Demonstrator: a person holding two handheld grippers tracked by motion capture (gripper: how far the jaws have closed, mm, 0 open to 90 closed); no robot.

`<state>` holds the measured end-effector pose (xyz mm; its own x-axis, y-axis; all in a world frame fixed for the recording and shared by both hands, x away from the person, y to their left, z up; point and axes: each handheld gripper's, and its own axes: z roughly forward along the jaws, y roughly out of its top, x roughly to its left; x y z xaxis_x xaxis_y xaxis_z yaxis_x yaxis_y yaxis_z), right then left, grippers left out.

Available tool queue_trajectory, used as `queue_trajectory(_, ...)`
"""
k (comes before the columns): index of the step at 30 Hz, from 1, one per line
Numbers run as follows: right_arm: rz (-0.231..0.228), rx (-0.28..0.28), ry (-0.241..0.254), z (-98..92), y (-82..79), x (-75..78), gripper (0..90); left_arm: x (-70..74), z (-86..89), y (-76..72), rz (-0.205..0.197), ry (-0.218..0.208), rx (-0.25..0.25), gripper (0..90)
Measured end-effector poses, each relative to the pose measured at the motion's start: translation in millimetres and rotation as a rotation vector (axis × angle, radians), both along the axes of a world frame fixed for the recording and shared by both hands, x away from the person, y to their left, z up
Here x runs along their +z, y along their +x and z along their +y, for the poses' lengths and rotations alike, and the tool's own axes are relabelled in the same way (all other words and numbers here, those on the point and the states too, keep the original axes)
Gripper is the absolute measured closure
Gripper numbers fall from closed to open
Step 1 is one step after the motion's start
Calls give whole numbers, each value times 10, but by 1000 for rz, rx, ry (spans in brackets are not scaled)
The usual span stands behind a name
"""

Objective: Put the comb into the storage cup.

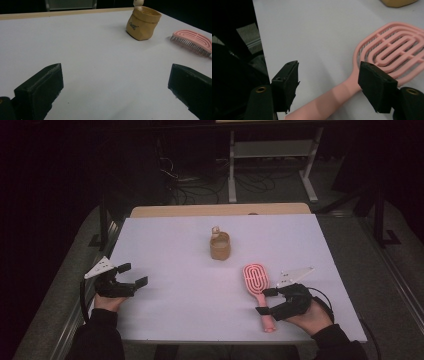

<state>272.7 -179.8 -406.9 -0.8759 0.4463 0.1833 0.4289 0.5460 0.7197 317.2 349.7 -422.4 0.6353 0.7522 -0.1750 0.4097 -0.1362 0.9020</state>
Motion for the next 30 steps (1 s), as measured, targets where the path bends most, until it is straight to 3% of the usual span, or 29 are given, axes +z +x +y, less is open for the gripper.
queue_trajectory(13, 38, 81, -48, 98, -22, -44, 454, 0, -4, -1, 0, 1, -2, 0)
queue_trajectory(30, 43, 95, -90, 154, -50, -50, 750, -9, -3, 32, 2, 18, -15, 0)
